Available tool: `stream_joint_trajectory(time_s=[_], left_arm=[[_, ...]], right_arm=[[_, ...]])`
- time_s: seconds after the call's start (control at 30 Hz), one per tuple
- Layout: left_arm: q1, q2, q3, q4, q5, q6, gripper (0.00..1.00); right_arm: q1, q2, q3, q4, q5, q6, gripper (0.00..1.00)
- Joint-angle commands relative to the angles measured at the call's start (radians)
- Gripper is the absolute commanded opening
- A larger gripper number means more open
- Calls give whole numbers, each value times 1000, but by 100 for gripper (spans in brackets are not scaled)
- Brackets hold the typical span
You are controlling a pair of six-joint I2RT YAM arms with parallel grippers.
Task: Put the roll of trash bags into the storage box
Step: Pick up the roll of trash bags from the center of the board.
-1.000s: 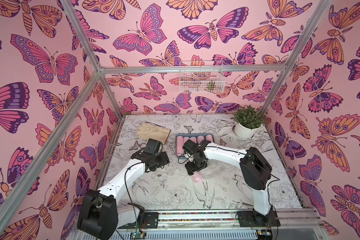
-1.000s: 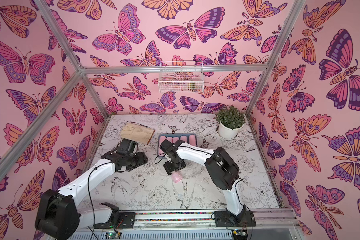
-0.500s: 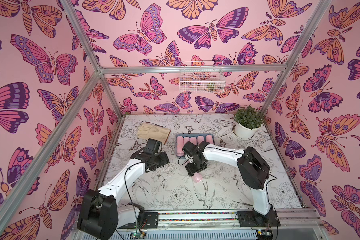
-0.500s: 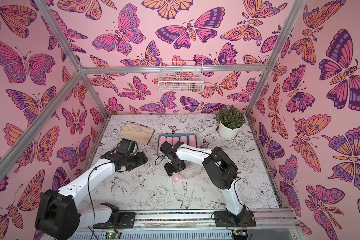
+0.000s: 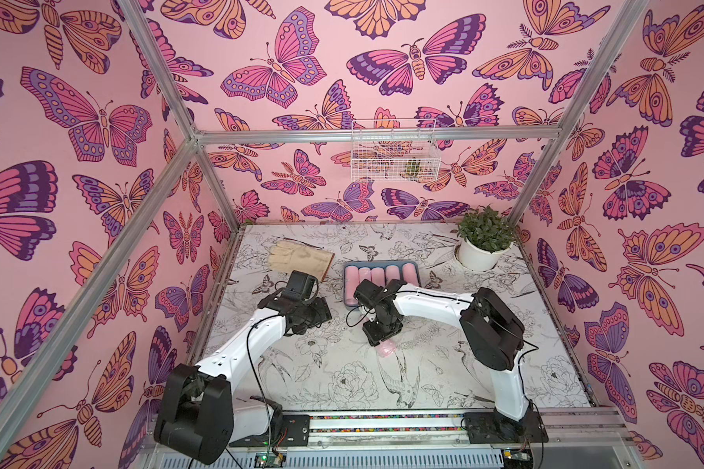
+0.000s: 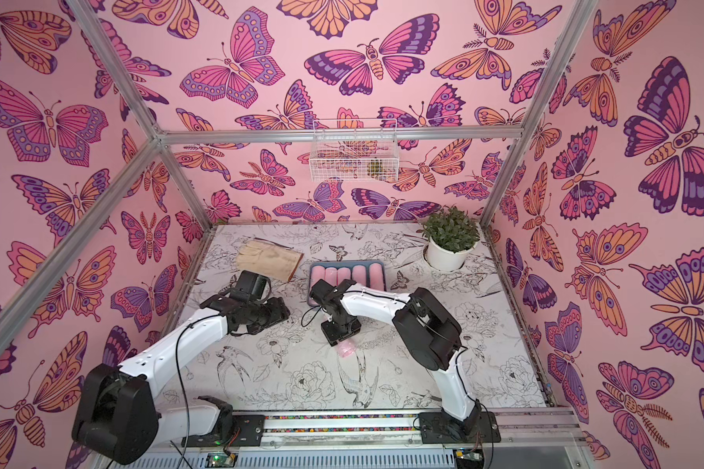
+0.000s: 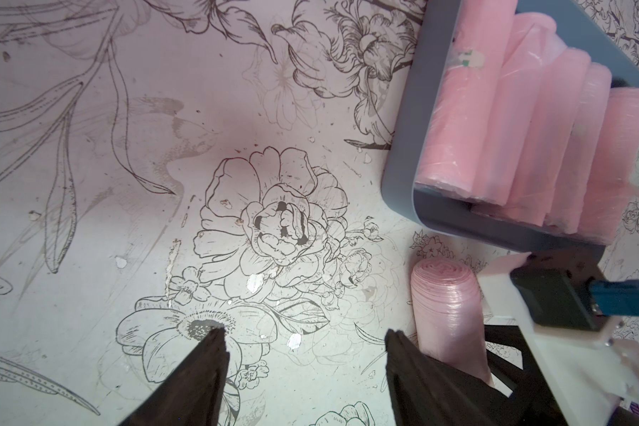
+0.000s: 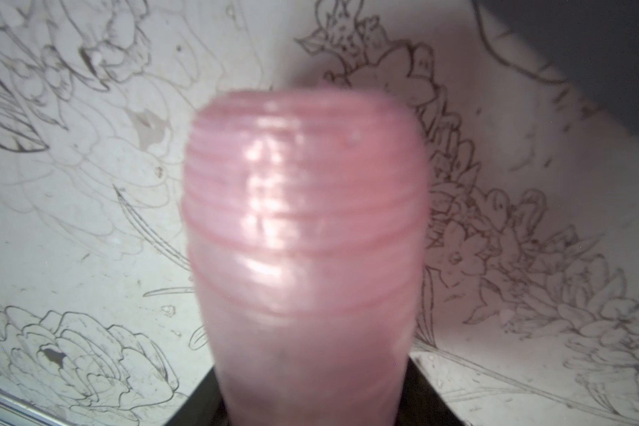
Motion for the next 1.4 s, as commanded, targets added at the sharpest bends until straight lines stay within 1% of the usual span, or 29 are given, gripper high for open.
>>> stream_joint_trajectory(time_s=[0.0,0.43,0.73,0.93,1.13,1.37], left_arm=[[9,3,5,-8,3,-2,72],[11,2,5,-8,5,-6,72],[12,-4,0,-8,-2,-4,72],[15,15,16,-8,8,-2,72],[15,36,36,-8,13,3,72],[15,74,69,-5,58,42,72]], right_arm=[[4,-15,6,6,-6,7,54],[-5,-61,17,2,-24,5,49],[-17,-91,28,-4,-36,5,48],[-31,-120,38,-8,-49,6,47],[-66,-157,53,-20,-70,-7,47],[-127,-208,54,-26,-85,-18,47]])
